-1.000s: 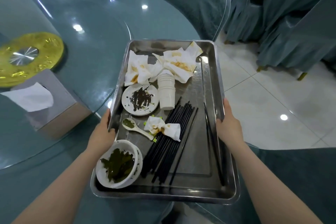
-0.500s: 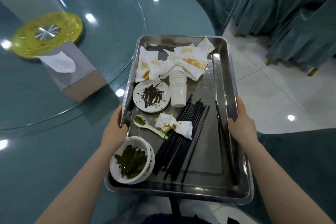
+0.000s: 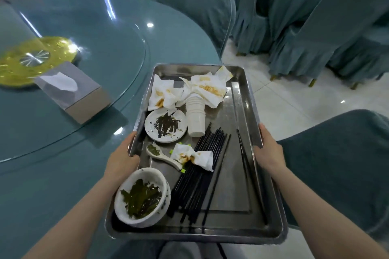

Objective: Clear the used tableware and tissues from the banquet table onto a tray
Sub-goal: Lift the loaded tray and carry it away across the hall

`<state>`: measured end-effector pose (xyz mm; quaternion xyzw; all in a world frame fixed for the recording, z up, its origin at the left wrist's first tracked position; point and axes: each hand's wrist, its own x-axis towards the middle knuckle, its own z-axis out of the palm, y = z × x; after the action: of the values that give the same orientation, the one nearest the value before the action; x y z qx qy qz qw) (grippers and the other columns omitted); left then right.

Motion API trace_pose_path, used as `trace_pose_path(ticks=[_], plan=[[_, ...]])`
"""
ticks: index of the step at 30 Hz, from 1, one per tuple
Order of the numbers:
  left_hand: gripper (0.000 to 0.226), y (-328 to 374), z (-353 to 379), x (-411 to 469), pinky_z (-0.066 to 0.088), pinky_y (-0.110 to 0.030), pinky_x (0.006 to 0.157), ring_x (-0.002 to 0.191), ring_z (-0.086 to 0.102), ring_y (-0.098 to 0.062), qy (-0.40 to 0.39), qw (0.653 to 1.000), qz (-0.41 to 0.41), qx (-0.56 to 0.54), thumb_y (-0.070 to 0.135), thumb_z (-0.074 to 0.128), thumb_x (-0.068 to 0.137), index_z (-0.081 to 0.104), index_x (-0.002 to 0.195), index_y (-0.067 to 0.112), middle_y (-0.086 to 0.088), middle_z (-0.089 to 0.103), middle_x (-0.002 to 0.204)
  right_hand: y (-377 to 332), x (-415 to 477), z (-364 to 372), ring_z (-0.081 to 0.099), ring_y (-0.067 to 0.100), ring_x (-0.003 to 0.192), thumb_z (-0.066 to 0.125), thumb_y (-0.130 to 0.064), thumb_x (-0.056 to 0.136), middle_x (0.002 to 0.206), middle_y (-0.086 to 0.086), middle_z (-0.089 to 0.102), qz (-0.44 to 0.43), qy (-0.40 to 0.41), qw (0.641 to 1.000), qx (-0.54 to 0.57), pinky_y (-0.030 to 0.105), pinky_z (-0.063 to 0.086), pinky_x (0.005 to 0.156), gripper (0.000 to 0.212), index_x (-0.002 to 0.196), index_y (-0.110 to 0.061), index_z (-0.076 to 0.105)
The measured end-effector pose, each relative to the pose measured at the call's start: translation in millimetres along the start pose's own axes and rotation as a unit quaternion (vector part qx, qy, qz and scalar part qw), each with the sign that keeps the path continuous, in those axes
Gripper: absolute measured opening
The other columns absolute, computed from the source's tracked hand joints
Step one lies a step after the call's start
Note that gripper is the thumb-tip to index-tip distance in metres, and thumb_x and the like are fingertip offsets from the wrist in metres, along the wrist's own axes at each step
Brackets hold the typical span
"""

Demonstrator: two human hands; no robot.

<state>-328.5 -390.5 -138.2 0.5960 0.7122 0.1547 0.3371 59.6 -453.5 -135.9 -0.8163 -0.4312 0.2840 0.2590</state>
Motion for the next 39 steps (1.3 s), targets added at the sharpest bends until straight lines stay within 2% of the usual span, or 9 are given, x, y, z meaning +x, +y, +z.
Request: trace_pose_path(ticks=[2,9,12,18,20,23,28,32,39], plan=[[0.079,15,-4,-3,0.039,-0.02,0.055,0.073,0.05,-0.002,0.006,1.0,0.03,0.002,0.004,0.057,0.077,0.033,0.138,0.049,-0.006,0.062,0.121,0,-8,-18,0.058,0.019,0.108,0.054,-0.006,0.091,0.135,-0.003,0.055,-0.006,0.021,1.0,0.012,0.023,0.038,0.093,0.075,0.152,-0.034,0.02],[0.071,131,-24,-16,0.049,-0.032,0.067,0.087,0.058,-0.015,0.008,0.987,0.163,0.007,0.017,0.068,0.082,0.035,0.142,0.038,-0.005,0.058,0.128,-13,-22,-140,0.058,0.009,0.091,0.055,-0.003,0.081,0.107,-0.018,0.058,-0.043,0.119,0.991,0.051,0.023,0.043,0.082,0.07,0.14,-0.037,0.039],[0.076,200,-28,-31,0.047,-0.042,0.087,0.105,0.054,-0.024,0.016,0.978,0.207,0.021,0.006,0.066,0.078,0.037,0.142,0.035,-0.007,0.053,0.136,-6,-19,-207,0.06,0.006,0.079,0.057,-0.002,0.08,0.098,-0.017,0.057,-0.044,0.157,0.984,0.07,0.016,0.048,0.068,0.071,0.14,-0.035,0.039],[0.069,332,11,-89,0.039,-0.031,0.066,0.071,0.053,-0.015,0.021,0.96,0.279,-0.031,0.003,0.067,0.072,0.05,0.132,0.032,-0.015,0.064,0.103,54,-24,-347,0.062,0.002,0.074,0.066,0.003,0.073,0.118,-0.003,0.058,-0.052,0.202,0.972,0.107,0.004,0.041,0.047,0.079,0.142,-0.028,0.041],[0.069,375,44,-112,0.037,-0.026,0.06,0.069,0.05,-0.004,0.007,0.954,0.296,-0.05,0.0,0.067,0.072,0.05,0.131,0.031,-0.006,0.061,0.092,85,-28,-395,0.062,0.002,0.079,0.067,0.006,0.073,0.121,0.001,0.058,-0.056,0.22,0.967,0.115,0.002,0.042,0.052,0.079,0.142,-0.023,0.042],[0.07,437,99,-142,0.04,-0.021,0.06,0.073,0.056,-0.004,-0.015,0.946,0.313,-0.079,-0.004,0.065,0.072,0.05,0.131,0.031,0.009,0.058,0.087,138,-27,-469,0.065,0.026,0.101,0.067,0.005,0.076,0.128,0.01,0.06,-0.045,0.227,0.966,0.117,0.023,0.054,0.073,0.078,0.143,-0.024,0.041],[0.071,529,188,-174,0.042,-0.029,0.061,0.065,0.055,-0.013,-0.042,0.939,0.328,-0.09,-0.006,0.063,0.072,0.052,0.132,0.029,-0.001,0.057,0.084,214,-23,-572,0.06,0.003,0.042,0.064,0.01,0.076,0.084,0.003,0.068,-0.017,0.25,0.959,0.133,0.013,0.042,0.038,0.073,0.139,-0.023,0.047],[0.074,590,244,-182,0.048,-0.03,0.068,0.075,0.063,-0.019,-0.064,0.938,0.328,-0.092,-0.004,0.065,0.072,0.051,0.136,0.031,-0.012,0.067,0.102,265,-8,-626,0.06,0.004,0.047,0.062,0.013,0.076,0.084,-0.002,0.065,-0.004,0.27,0.953,0.139,0.011,0.04,0.038,0.07,0.136,-0.021,0.05],[0.076,688,325,-158,0.042,-0.013,0.046,0.059,0.062,-0.01,-0.096,0.936,0.32,-0.111,-0.006,0.065,0.072,0.051,0.135,0.032,0.005,0.065,0.077,325,67,-693,0.065,0.014,0.055,0.063,0.012,0.075,0.104,0.009,0.066,0.017,0.272,0.951,0.146,0.015,0.044,0.04,0.074,0.137,-0.025,0.048]])
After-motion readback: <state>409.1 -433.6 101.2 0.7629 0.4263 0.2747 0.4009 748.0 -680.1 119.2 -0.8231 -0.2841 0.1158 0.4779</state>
